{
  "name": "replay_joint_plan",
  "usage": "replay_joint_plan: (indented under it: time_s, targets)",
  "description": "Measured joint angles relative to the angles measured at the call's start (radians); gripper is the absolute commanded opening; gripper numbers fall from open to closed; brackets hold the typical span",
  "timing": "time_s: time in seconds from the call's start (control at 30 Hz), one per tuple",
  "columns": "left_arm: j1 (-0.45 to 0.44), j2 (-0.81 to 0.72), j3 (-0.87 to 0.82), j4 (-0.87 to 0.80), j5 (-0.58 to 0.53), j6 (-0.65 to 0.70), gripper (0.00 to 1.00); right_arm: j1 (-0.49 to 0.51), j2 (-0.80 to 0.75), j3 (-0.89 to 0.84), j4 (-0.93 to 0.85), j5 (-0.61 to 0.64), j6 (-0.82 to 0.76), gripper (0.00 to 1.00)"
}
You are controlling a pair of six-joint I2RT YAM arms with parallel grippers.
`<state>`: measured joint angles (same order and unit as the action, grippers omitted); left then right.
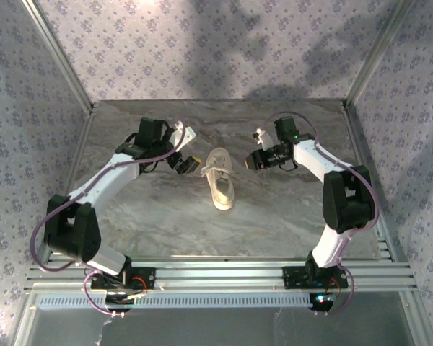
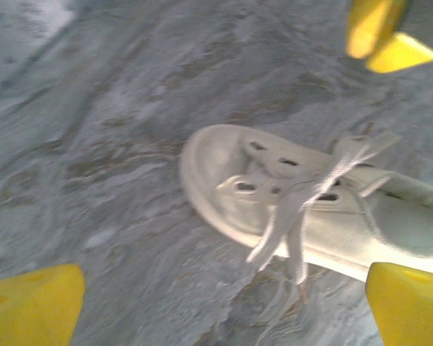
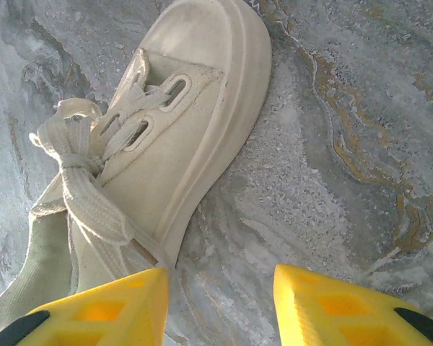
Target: Tie the shoes
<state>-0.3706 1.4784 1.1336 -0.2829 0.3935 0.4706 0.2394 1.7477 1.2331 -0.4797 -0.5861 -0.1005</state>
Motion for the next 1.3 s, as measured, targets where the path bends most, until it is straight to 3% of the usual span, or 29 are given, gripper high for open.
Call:
replay_joint_plan:
  time_s: [0.27,0.53,0.57,0.6,0.77,0.93,1.1,1.3]
  targets:
    - [0.069,-0.192,-0.227,0.143,-0.204,-0.168,0.99,0.019,-0.098,-0.129,0.084,0.063,0.019,0.48]
    - [0.146,-0.415,-0.483,0.193,-0.45,-0.352,0.99,-0.006,-0.284,-0.293,0.21,0.237,0.073,0.67]
    - [0.156,-0.452,-0.517,0.201,-0.484,-0.373,0.99,-0.01,-0.314,-0.317,0.233,0.267,0.081,0.76]
    - [0.167,-0.496,-0.557,0.209,-0.521,-0.396,0.99,-0.012,-0.352,-0.351,0.262,0.305,0.093,1.0]
    - [0.211,-0.654,-0.745,0.251,-0.651,-0.499,0.99,-0.025,-0.512,-0.512,0.366,0.546,0.131,0.99]
    - [0.225,-0.654,-0.864,0.295,-0.716,-0.553,0.99,-0.04,-0.557,-0.597,0.43,0.766,0.158,0.99]
    - [0.233,-0.581,-0.867,0.393,-0.734,-0.538,0.99,-0.075,-0.57,-0.71,0.538,0.855,0.156,0.99]
    - [0.287,-0.476,-0.883,0.623,-0.688,-0.505,0.99,-0.136,-0.56,-0.866,0.742,0.839,0.146,0.99]
